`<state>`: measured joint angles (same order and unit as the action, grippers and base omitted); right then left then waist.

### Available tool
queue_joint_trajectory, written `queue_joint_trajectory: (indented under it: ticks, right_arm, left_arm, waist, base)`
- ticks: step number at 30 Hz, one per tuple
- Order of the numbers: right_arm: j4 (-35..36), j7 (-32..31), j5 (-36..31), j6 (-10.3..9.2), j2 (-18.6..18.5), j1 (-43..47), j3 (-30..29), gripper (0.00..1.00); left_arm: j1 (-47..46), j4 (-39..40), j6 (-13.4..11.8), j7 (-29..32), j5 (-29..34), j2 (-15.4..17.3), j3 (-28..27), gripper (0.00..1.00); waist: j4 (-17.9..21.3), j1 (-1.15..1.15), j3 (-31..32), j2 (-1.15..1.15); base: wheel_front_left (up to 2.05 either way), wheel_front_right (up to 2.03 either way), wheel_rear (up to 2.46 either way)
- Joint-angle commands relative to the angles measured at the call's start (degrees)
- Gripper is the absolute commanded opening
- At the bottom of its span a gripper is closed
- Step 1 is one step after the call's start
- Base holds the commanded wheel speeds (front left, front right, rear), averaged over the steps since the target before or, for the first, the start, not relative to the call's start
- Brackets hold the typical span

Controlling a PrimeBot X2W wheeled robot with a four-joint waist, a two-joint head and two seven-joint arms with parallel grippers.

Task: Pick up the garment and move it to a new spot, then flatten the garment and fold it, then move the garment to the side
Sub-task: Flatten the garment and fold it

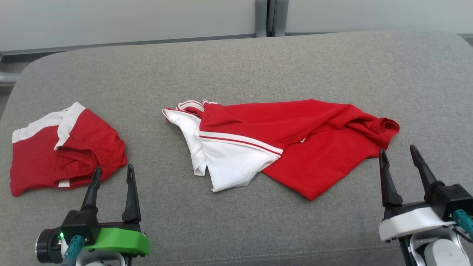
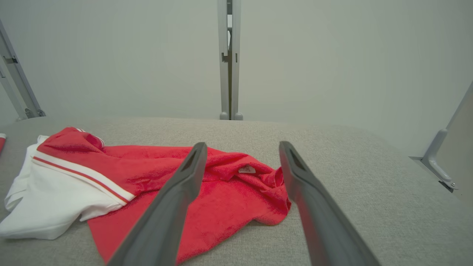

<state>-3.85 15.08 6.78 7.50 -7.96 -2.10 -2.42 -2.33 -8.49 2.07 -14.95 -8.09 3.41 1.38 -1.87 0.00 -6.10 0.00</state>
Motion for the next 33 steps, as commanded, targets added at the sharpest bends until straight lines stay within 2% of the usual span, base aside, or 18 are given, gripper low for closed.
queue_joint_trajectory:
  ticks: [1, 8, 23, 29, 33]
  right_arm:
    - [-0.6, 0.3, -0.6, -0.02, 0.4, 1.5, 0.5, 1.0]
    - [-1.8, 0.3, -1.7, -0.02, 1.6, 3.2, 1.8, 1.0]
    - [-2.8, 0.3, -1.0, -0.02, 1.5, 1.7, 3.0, 1.0]
    - [-5.7, 0.3, 0.0, -0.02, -0.5, -0.8, 3.1, 1.0]
    - [-10.8, -0.9, 1.1, -0.02, -4.0, -5.2, 4.1, 1.0]
  left_arm:
    - [1.1, -0.3, 0.2, -0.2, 0.4, 0.6, -0.2, 1.0]
    - [1.8, -0.1, 0.2, -0.2, 0.6, 0.8, -0.6, 1.0]
    - [1.2, 0.0, 0.3, -0.2, 0.4, 0.5, -0.2, 1.0]
    - [0.3, 0.5, 0.0, -0.2, 0.1, 0.3, 0.1, 1.0]
    - [-0.8, 1.1, 0.4, -0.2, -0.1, 0.2, 1.0, 1.0]
  waist:
    - [0.0, 0.0, 0.9, 0.0]
    - [0.6, 0.0, 1.6, 0.0]
    - [0.5, 0.0, 1.1, 0.0]
    - [0.5, 0.0, -0.3, 0.0]
    - [0.5, 0.0, -2.3, 0.0]
  base:
    - [0.0, 0.0, 0.0]
    - [0.0, 0.0, 0.0]
    - [0.0, 0.0, 0.0]
    - [0.0, 0.0, 0.0]
    - [0.0, 0.0, 0.0]
